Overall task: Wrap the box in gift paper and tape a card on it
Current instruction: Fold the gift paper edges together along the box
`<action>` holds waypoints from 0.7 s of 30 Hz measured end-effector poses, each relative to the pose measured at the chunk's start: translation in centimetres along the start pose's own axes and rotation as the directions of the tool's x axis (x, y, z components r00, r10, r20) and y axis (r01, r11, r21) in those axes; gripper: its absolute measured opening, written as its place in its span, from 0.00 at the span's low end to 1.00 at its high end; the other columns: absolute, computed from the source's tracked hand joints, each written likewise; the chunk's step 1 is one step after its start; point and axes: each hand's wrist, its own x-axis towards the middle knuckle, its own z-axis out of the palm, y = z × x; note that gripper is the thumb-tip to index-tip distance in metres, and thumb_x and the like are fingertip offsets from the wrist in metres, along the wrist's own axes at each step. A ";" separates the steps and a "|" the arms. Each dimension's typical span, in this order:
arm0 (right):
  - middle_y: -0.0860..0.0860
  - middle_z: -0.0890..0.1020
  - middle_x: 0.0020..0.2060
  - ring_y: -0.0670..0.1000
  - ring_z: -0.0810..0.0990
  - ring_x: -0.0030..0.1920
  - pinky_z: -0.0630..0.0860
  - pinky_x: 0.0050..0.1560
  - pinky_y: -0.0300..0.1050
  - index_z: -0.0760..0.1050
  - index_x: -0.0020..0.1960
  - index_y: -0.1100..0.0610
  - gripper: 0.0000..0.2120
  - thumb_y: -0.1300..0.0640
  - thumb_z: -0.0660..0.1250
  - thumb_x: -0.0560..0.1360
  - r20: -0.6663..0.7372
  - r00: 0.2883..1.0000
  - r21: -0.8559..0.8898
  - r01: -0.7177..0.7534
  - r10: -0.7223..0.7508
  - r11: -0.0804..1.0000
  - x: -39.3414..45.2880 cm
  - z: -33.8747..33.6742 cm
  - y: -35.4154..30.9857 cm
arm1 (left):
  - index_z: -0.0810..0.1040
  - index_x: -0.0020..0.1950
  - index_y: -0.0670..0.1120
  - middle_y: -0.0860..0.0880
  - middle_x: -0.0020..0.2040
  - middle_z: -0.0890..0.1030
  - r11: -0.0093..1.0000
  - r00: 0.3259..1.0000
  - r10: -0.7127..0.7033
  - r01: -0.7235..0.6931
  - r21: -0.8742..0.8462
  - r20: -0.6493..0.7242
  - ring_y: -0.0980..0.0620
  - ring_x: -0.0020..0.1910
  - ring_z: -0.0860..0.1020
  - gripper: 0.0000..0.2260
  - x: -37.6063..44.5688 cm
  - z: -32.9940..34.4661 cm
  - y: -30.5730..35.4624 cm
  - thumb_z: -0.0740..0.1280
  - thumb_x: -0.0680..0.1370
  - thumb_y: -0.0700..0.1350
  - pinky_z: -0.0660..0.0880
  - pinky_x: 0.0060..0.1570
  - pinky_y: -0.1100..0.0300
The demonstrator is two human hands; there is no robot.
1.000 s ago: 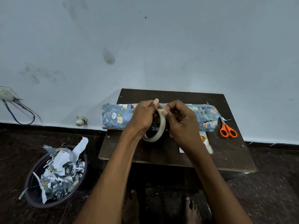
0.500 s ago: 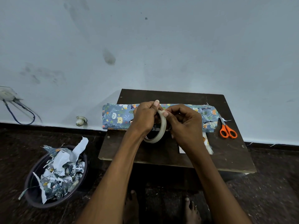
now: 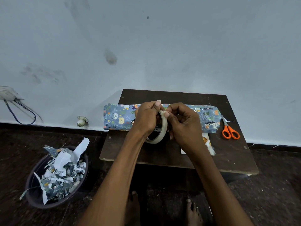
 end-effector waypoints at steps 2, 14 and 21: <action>0.50 0.80 0.35 0.47 0.75 0.25 0.71 0.22 0.39 0.77 0.46 0.59 0.06 0.66 0.68 0.80 -0.008 1.000 0.000 0.003 -0.003 1.000 -0.1 0.2 0.1 | 0.78 0.35 0.46 0.48 0.31 0.74 1.000 1.000 0.001 -0.001 0.006 0.007 0.50 0.35 0.71 0.21 0.1 0.0 -0.1 0.57 0.86 0.47 0.70 0.41 0.54; 0.48 0.85 0.40 0.44 0.81 0.34 0.74 0.30 0.33 0.82 0.48 0.58 0.07 0.68 0.68 0.79 0.028 1.000 0.065 0.005 -0.007 0.998 0.1 -0.1 0.0 | 0.78 0.40 0.40 0.41 0.37 0.73 1.000 0.999 -0.011 0.011 -0.012 0.052 0.46 0.38 0.70 0.20 0.1 -0.3 -0.1 0.58 0.86 0.49 0.69 0.42 0.51; 0.42 0.82 0.36 0.42 0.77 0.29 0.72 0.29 0.32 0.79 0.46 0.58 0.08 0.69 0.68 0.79 0.043 0.999 0.066 0.020 -0.023 0.998 0.3 -0.3 0.1 | 0.77 0.35 0.45 0.44 0.32 0.70 0.999 0.998 -0.014 0.015 -0.030 0.059 0.50 0.33 0.68 0.21 -0.1 -0.3 0.3 0.58 0.86 0.46 0.67 0.38 0.56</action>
